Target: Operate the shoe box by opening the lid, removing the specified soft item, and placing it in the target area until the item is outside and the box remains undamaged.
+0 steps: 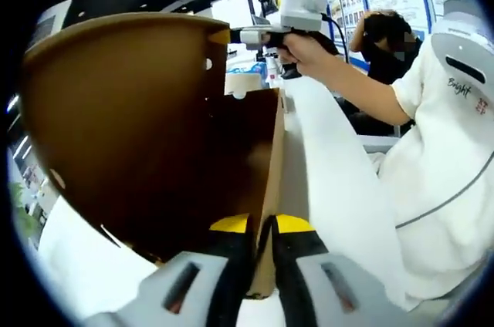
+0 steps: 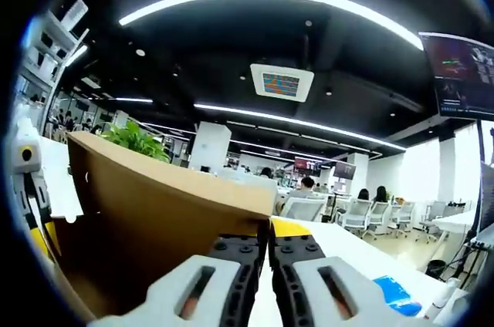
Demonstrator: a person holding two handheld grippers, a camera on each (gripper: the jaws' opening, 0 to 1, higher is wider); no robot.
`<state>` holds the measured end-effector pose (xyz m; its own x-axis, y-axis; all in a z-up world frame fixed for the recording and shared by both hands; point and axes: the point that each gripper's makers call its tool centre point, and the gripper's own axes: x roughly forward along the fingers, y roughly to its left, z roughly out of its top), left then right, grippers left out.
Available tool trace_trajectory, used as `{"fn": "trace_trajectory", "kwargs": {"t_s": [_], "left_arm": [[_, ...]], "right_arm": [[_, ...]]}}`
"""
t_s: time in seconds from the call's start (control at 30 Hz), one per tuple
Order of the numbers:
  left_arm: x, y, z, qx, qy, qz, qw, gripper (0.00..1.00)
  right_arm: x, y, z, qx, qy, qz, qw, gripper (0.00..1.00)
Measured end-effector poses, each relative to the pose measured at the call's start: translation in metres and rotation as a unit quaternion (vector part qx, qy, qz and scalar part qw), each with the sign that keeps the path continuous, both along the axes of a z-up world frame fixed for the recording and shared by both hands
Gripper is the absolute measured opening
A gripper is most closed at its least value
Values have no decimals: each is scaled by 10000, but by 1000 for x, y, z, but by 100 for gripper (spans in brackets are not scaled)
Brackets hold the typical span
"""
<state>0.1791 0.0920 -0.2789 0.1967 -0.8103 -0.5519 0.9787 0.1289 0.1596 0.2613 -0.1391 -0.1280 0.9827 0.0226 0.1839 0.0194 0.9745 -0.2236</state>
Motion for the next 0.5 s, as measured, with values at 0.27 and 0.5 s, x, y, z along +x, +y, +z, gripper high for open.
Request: {"fn": "trace_trajectory", "kwargs": {"t_s": [0.27, 0.5], "left_arm": [[1, -1, 4, -280, 67, 66, 9996, 11], [-3, -1, 13, -920, 194, 117, 9955, 20]], "right_arm": [[-5, 1, -2, -86, -170, -145, 9997, 0], [-5, 1, -2, -158, -204, -169, 9995, 1]]}}
